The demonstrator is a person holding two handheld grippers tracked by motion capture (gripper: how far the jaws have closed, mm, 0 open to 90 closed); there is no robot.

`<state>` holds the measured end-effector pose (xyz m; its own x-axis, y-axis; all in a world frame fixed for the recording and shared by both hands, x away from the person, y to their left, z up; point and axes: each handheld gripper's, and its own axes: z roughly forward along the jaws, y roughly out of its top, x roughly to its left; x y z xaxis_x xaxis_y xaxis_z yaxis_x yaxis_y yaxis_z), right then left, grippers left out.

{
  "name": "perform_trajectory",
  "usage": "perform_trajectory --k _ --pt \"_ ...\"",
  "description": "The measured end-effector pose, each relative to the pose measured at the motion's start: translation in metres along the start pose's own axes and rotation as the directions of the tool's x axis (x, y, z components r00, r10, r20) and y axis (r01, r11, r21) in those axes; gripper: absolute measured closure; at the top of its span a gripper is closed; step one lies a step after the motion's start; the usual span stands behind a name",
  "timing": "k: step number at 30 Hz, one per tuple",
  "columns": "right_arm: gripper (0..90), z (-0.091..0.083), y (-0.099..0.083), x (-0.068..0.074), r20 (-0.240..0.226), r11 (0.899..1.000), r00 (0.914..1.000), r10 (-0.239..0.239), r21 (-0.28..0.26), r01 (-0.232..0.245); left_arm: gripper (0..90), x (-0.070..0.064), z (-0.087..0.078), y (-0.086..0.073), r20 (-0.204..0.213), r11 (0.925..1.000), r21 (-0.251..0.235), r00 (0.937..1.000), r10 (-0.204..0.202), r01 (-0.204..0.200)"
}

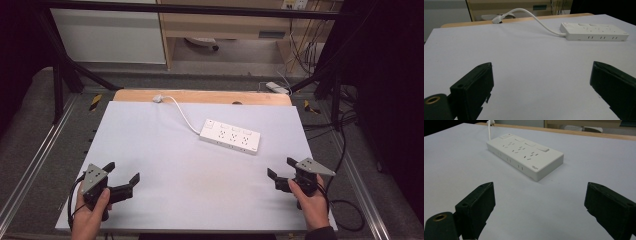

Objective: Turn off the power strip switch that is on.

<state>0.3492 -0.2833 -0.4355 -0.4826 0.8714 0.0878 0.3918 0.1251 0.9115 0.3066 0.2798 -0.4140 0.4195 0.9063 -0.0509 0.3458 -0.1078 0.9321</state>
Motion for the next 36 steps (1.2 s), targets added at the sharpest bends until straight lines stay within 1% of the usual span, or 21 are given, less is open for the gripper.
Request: perform_trajectory --k 3,7,8,10,13,15,19,23,26,27,30,32,33,34,36 --pt "8.4 0.000 0.000 0.000 0.016 1.000 0.9999 0.001 0.011 -0.001 5.6 0.002 0.002 0.000 0.002 0.9999 0.005 0.9999 -0.013 0.013" --pt "7.4 -0.001 -0.001 -0.003 0.021 1.000 0.9998 0.006 0.014 -0.006 5.7 0.001 0.002 0.001 0.002 1.0000 0.008 1.0000 -0.005 0.004" --pt "7.3 -0.002 0.000 -0.003 0.022 1.000 0.9997 0.013 0.014 -0.013 5.7 0.000 0.002 0.001 0.003 0.9999 0.012 1.0000 0.003 -0.003" --pt "6.0 -0.003 0.001 -0.004 0.024 1.000 0.9997 0.008 0.004 -0.008 5.6 0.000 0.002 0.001 0.006 0.9999 0.011 1.0000 0.003 -0.004" --pt "4.2 -0.004 0.002 -0.004 0.037 1.000 0.9992 0.015 -0.009 -0.015 5.6 -0.001 0.002 0.000 0.008 0.9998 0.017 0.9999 0.007 -0.007" --pt "3.7 -0.005 0.004 -0.004 0.043 1.000 0.9990 0.007 -0.025 -0.006 5.6 -0.001 0.002 0.000 0.009 0.9998 0.018 0.9999 0.008 -0.008" --pt "3.3 -0.005 0.007 -0.003 0.034 0.999 0.9993 0.013 -0.038 -0.012 5.6 -0.002 0.003 0.000 0.014 0.9996 0.024 0.9998 0.014 -0.014" --pt "3.3 -0.004 0.009 -0.001 0.026 1.000 0.9995 0.016 -0.021 -0.015 5.6 -0.002 0.003 -0.001 0.013 0.9993 0.030 0.9997 0.020 -0.020" --pt "3.0 -0.003 0.009 -0.001 0.012 0.999 0.9993 0.035 0.005 -0.035 5.7 -0.004 0.004 -0.001 0.017 0.9991 0.033 0.9995 0.026 -0.027" --pt "3.0 -0.003 0.009 0.000 0.011 0.999 0.9994 0.032 0.006 -0.033 5.6 -0.004 0.004 -0.001 0.018 0.9989 0.035 0.9994 0.029 -0.030" --pt "2.5 -0.003 0.013 0.002 0.010 0.999 0.9988 0.048 0.008 -0.049 5.6 -0.004 0.004 -0.001 0.016 0.9989 0.036 0.9994 0.030 -0.031" --pt "4.4 -0.002 0.017 0.003 0.007 0.999 0.9988 0.048 0.014 -0.048 5.6 -0.004 0.004 -0.001 0.016 0.9989 0.036 0.9994 0.030 -0.031" --pt "4.7 -0.001 0.020 0.003 0.003 0.999 0.9992 0.040 0.016 -0.040 5.6 -0.004 0.004 -0.001 0.018 0.9987 0.038 0.9993 0.032 -0.033" --pt "5.2 -0.001 0.023 0.003 0.006 0.999 0.9994 0.033 0.021 -0.033 5.6 -0.004 0.004 -0.001 0.019 0.9988 0.038 0.9993 0.031 -0.032" --pt "5.4 0.000 0.029 0.002 0.010 0.999 0.9996 0.028 0.015 -0.028 5.6 -0.005 0.004 -0.001 0.020 0.9988 0.039 0.9994 0.030 -0.030"
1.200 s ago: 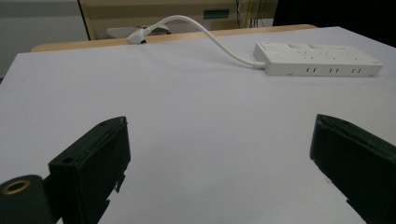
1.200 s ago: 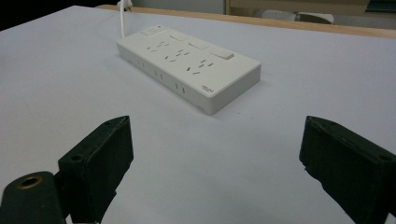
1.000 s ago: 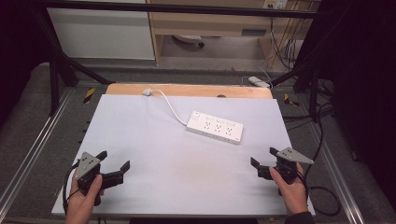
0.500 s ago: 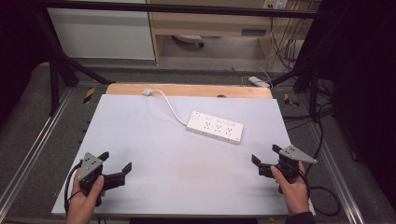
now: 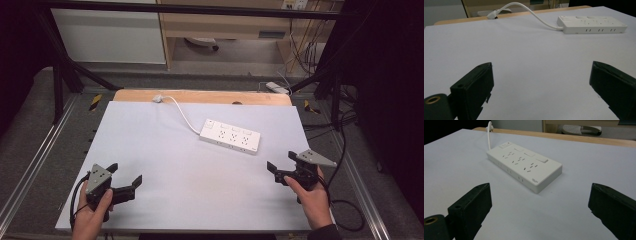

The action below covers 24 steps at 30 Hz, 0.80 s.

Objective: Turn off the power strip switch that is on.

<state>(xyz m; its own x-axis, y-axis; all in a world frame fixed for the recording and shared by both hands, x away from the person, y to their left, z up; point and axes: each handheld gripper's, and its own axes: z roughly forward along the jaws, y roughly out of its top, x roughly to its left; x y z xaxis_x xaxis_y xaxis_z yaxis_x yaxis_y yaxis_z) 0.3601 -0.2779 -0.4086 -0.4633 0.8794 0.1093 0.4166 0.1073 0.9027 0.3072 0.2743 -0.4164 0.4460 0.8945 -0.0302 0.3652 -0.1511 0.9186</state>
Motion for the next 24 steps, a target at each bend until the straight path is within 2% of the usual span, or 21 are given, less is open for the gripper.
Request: perform_trajectory --k 7,14,19,24 --pt "6.2 0.007 0.022 -0.002 -0.019 1.000 0.9998 -0.001 0.007 0.001 5.6 0.000 0.000 0.000 -0.001 1.0000 0.002 1.0000 -0.001 0.001" --pt "5.9 0.013 0.048 -0.003 -0.015 1.000 0.9997 -0.021 0.007 0.021 5.6 0.000 0.000 -0.001 0.002 1.0000 0.003 1.0000 -0.001 0.001" --pt "5.0 0.019 0.060 -0.003 0.006 0.999 0.9990 -0.044 0.013 0.044 5.6 0.000 0.000 -0.001 0.001 1.0000 0.006 1.0000 -0.001 0.001" --pt "9.2 0.028 0.075 -0.007 0.001 0.999 0.9989 -0.047 0.022 0.047 5.6 0.000 0.000 -0.001 0.000 0.9999 0.010 1.0000 0.004 -0.004"
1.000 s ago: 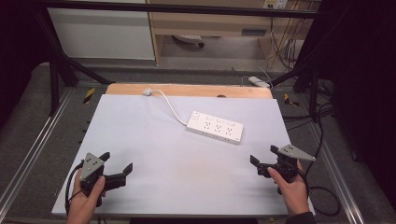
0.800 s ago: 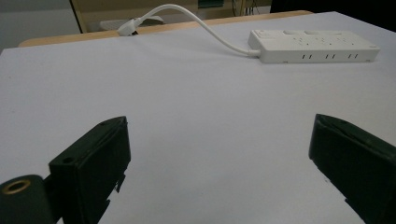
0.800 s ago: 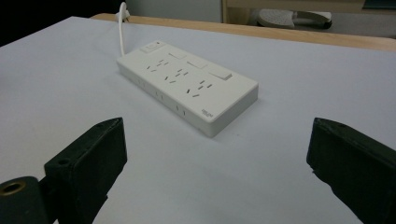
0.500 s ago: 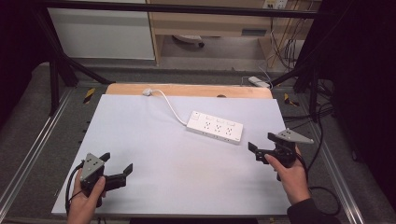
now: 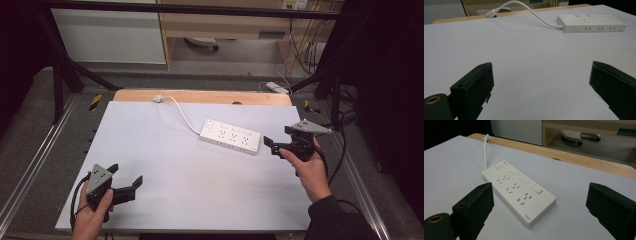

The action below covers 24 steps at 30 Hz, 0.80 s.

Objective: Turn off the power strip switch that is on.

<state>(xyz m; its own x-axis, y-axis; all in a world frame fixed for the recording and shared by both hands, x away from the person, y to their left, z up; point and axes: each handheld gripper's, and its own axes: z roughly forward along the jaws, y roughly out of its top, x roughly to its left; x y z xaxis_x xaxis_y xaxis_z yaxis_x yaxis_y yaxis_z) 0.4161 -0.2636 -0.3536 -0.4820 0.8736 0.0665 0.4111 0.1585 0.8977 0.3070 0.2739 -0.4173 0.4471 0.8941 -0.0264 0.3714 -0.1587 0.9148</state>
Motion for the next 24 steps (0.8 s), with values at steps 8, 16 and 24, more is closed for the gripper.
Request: perform_trajectory --k 8,16,24 --pt "27.9 0.006 0.020 -0.003 0.000 1.000 0.9999 -0.015 -0.021 0.015 5.6 0.000 0.000 0.000 0.000 1.0000 0.002 1.0000 -0.001 0.001" --pt "50.5 0.012 0.030 -0.002 -0.001 0.998 0.9987 -0.051 -0.045 0.051 5.7 -0.001 0.000 0.000 0.006 1.0000 0.000 1.0000 0.003 -0.003" --pt "70.6 0.015 0.038 -0.001 0.016 0.993 0.9970 -0.076 -0.090 0.077 5.7 -0.001 0.000 0.000 0.006 1.0000 -0.001 1.0000 0.003 -0.003"
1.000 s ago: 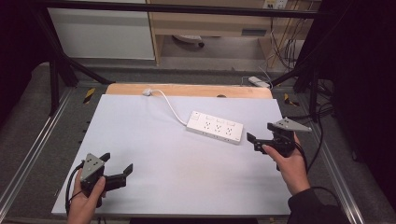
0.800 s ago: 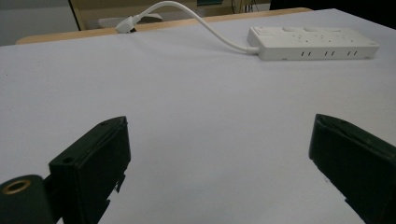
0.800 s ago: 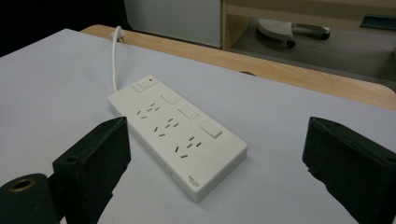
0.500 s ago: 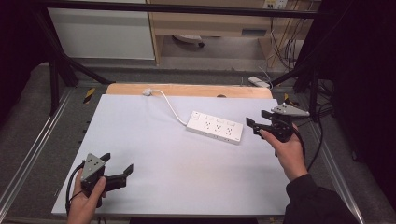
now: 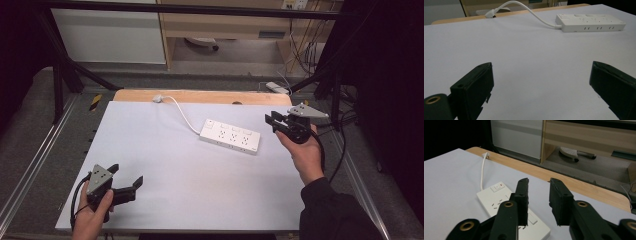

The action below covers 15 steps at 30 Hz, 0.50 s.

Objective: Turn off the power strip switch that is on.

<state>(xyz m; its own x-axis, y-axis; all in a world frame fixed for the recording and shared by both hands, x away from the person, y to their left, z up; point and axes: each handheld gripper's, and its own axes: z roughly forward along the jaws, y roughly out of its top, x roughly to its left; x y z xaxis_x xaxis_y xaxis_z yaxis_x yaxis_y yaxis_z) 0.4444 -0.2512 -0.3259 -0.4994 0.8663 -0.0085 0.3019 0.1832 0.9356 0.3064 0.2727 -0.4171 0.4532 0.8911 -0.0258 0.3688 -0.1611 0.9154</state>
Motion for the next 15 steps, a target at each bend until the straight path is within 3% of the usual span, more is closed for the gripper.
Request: perform_trajectory --k 5,15 --pt "81.8 0.005 0.006 0.000 0.000 0.999 0.9993 -0.036 -0.018 0.036 5.6 0.000 0.000 0.000 0.001 1.0000 0.000 1.0000 0.001 -0.001" --pt "90.0 0.020 0.014 0.000 0.003 0.998 0.9983 -0.059 -0.014 0.059 5.6 0.000 0.000 0.000 0.001 1.0000 0.002 1.0000 0.004 -0.004"
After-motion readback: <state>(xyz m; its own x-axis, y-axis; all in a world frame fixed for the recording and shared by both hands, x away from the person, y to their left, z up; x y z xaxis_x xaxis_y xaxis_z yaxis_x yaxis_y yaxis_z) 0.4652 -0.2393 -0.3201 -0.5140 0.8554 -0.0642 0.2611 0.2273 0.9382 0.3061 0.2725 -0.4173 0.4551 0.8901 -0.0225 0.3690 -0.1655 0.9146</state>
